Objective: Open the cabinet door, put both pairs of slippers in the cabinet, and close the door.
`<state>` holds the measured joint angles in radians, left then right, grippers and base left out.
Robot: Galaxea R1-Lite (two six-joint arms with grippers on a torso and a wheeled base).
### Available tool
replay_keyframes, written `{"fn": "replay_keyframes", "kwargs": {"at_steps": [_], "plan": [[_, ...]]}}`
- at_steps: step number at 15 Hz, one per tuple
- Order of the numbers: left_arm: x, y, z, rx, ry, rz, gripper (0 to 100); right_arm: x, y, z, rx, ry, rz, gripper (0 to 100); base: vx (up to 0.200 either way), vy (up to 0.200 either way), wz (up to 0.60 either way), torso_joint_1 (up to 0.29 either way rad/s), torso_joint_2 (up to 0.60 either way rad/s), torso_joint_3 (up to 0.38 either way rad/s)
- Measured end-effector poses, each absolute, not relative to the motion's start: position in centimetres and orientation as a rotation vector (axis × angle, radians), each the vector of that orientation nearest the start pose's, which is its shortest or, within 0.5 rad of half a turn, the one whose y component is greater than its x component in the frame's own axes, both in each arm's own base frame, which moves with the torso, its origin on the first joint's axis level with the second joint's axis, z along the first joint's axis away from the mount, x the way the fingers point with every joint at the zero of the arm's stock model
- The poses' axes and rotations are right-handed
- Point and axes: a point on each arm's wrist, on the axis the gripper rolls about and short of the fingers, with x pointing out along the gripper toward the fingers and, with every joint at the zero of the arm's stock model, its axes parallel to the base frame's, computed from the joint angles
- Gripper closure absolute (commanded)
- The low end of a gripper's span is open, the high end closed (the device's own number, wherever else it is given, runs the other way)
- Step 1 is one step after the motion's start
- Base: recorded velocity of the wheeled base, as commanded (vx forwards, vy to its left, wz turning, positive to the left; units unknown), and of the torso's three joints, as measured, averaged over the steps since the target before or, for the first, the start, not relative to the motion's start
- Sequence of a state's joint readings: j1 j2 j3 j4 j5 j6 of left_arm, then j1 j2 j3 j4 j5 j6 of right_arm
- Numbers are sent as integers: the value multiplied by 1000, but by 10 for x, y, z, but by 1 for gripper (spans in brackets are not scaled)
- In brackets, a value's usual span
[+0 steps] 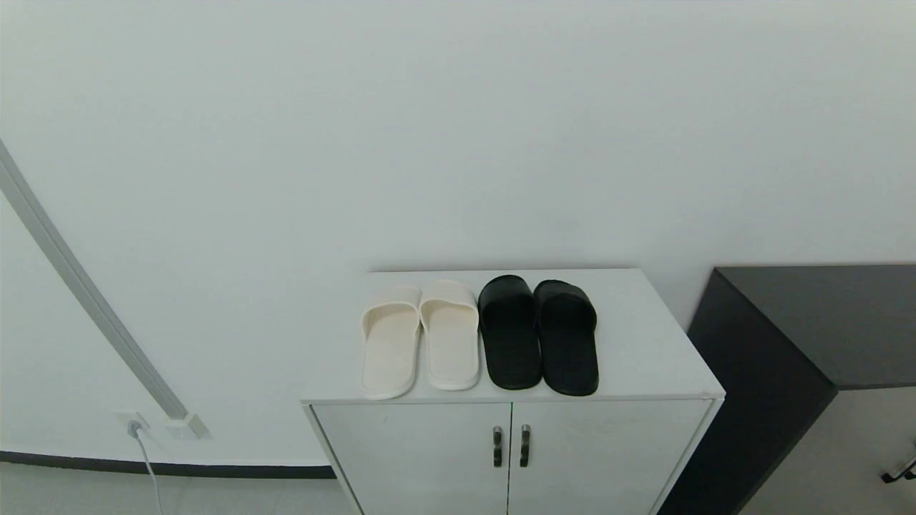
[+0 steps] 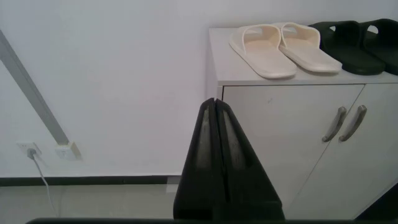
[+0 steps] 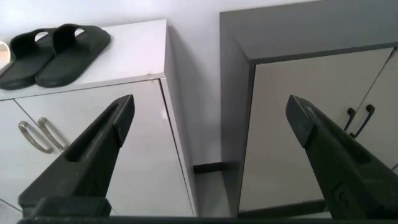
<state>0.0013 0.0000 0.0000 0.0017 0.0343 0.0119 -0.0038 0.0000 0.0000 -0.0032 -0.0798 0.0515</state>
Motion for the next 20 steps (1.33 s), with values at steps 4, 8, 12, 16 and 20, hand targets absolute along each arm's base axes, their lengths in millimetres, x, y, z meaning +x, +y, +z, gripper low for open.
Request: {"fn": "replay_keyframes", "kwargs": {"at_steps": [4,8,12,16,20], "plan": [[-23,1,75,16,2,36,100,-23,-2,76,44,-8,-84,0,0,0,0,0,0,0],[-23,1,75,15,2,35,100,-30,-1,121,109,-89,-48,0,0,0,0,0,0,0],[-23,1,75,14,2,30,100,4,2,142,104,132,107,0,0,0,0,0,0,0],[-23,1,75,14,2,30,100,63,14,170,143,271,251,0,0,0,0,0,0,0],[-23,1,75,15,2,27,100,115,69,188,163,342,340,0,0,0,0,0,0,0]]}}
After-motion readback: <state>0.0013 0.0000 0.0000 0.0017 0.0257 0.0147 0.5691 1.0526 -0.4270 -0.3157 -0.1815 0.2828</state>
